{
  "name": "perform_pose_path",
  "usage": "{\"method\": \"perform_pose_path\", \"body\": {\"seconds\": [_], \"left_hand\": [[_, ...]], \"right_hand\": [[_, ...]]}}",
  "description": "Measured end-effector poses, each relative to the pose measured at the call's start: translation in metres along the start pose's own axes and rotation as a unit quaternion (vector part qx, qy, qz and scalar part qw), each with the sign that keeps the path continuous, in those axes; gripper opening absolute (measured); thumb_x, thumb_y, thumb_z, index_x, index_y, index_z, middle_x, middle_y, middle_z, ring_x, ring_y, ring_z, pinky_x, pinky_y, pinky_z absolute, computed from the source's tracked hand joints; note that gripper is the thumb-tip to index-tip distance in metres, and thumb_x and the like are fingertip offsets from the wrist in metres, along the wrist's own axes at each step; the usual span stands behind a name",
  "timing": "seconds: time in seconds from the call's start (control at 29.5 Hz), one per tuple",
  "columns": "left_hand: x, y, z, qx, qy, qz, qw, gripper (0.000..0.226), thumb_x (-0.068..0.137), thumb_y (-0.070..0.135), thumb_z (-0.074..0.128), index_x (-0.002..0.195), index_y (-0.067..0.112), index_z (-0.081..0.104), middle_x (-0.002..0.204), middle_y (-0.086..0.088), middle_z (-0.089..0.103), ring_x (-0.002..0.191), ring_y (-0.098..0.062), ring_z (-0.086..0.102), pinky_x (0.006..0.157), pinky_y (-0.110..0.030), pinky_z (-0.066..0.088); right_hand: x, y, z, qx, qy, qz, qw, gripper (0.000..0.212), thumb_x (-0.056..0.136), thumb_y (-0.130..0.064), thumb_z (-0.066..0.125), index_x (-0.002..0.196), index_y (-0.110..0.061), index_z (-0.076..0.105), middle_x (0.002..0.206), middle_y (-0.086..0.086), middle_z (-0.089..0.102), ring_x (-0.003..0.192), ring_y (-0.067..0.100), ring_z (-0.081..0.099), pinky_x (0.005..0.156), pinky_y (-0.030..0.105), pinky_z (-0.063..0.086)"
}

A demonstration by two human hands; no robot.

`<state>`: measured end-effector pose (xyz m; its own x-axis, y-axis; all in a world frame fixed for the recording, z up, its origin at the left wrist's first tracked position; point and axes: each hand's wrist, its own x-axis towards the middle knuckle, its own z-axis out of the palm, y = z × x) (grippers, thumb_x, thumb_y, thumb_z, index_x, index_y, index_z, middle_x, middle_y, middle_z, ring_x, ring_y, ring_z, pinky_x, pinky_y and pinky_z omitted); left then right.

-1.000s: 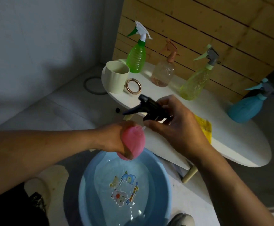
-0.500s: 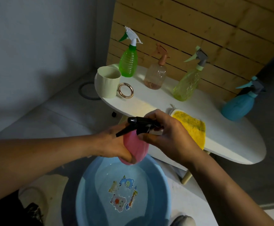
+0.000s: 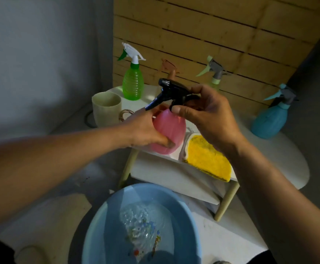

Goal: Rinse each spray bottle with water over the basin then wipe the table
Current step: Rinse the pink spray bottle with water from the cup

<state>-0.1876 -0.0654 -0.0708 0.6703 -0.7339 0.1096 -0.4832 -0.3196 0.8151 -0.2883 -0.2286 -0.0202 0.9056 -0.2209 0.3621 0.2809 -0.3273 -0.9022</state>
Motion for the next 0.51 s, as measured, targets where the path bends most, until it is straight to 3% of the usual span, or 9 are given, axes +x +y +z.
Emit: {"method": "perform_pose_path", "body": {"seconds": [0.14, 0.31, 0.51], "left_hand": [[0.027, -0.002, 0.007, 0.002, 0.0, -0.013, 1.0, 0.096, 0.06, 0.035, 0.098, 0.14, 0.037, 0.043, 0.119, 0.016, 0.056, 0.102, -0.003, 0.054, 0.065, -0.007, 0.042], [0.042, -0.015, 0.022, -0.039, 0.004, -0.004, 0.999, 0.092, 0.057, 0.03, 0.1, 0.132, 0.041, 0.048, 0.123, 0.011, 0.061, 0.113, -0.009, 0.059, 0.079, -0.022, 0.053], [0.042, -0.02, 0.025, -0.137, -0.042, -0.028, 0.989, 0.095, 0.054, 0.034, 0.099, 0.128, 0.055, 0.044, 0.128, 0.006, 0.064, 0.12, -0.013, 0.063, 0.099, -0.039, 0.057]], "right_hand": [[0.014, 0.019, -0.008, 0.012, 0.018, 0.018, 1.0, 0.039, 0.08, 0.005, 0.079, 0.112, -0.009, 0.062, 0.106, 0.022, 0.073, 0.097, 0.029, 0.074, 0.084, 0.033, 0.061], [0.028, 0.038, -0.013, -0.039, 0.019, 0.021, 0.999, 0.041, 0.077, -0.002, 0.085, 0.104, -0.024, 0.064, 0.101, 0.014, 0.075, 0.098, 0.031, 0.073, 0.088, 0.048, 0.06], [0.026, 0.056, -0.015, -0.04, 0.06, 0.031, 0.997, 0.042, 0.076, -0.011, 0.088, 0.109, -0.019, 0.064, 0.097, 0.002, 0.076, 0.094, 0.019, 0.075, 0.085, 0.051, 0.061]]}}
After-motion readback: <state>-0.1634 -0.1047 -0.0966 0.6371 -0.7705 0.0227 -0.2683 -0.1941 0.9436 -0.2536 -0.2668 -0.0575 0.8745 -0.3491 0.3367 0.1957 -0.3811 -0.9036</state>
